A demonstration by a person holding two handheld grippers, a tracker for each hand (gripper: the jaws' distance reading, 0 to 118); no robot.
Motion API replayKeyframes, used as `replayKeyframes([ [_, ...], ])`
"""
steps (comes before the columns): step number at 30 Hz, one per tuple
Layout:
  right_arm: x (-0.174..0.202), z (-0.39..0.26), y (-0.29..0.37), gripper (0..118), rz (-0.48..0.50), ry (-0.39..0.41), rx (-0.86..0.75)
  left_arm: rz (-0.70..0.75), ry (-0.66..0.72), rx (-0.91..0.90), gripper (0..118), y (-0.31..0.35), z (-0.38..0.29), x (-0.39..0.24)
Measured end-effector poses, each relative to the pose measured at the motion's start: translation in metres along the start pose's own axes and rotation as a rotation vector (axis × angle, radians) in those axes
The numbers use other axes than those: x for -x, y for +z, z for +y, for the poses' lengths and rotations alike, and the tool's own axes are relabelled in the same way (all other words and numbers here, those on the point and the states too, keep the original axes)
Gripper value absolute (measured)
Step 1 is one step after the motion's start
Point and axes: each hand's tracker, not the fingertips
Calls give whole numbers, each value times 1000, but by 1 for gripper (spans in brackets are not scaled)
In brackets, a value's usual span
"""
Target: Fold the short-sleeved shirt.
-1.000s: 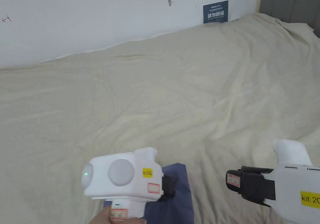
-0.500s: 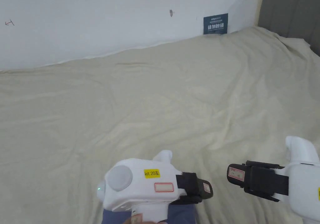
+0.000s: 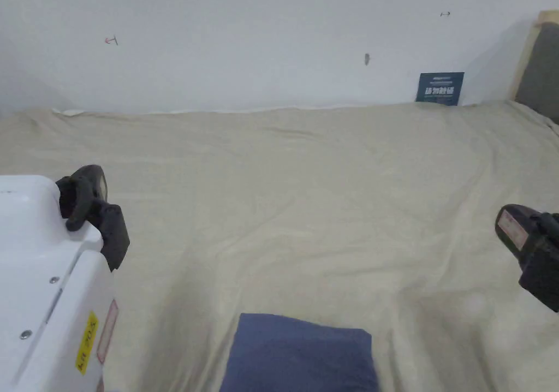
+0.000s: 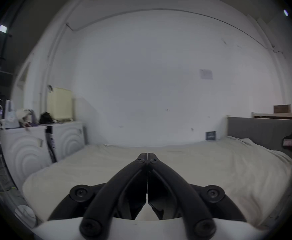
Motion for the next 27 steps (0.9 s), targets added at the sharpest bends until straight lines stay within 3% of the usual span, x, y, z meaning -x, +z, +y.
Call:
replayKeyframes([
  [1,12,-7,2,0,-122,77,-49,15,-11,12,0,2,-4,4],
  [2,19,-17,3,0,-180,129,-95,6,-9,37,0,3,-10,8],
  [4,23,-38,-4,0,-169,163,-86,3,1,121,0,1,-26,11],
  [9,20,-64,-1,0,-218,19,20,39,25,143,0,11,-53,12],
  [19,-5,-49,6,0,-281,-28,30,38,68,169,0,6,-48,19],
  [21,-5,-36,8,0,-255,-49,10,44,57,171,0,4,-46,22],
  [24,6,-10,5,0,-131,-74,-7,30,33,188,0,2,-44,27],
  [27,25,13,-26,0,19,60,144,9,10,226,0,-1,-46,32],
])
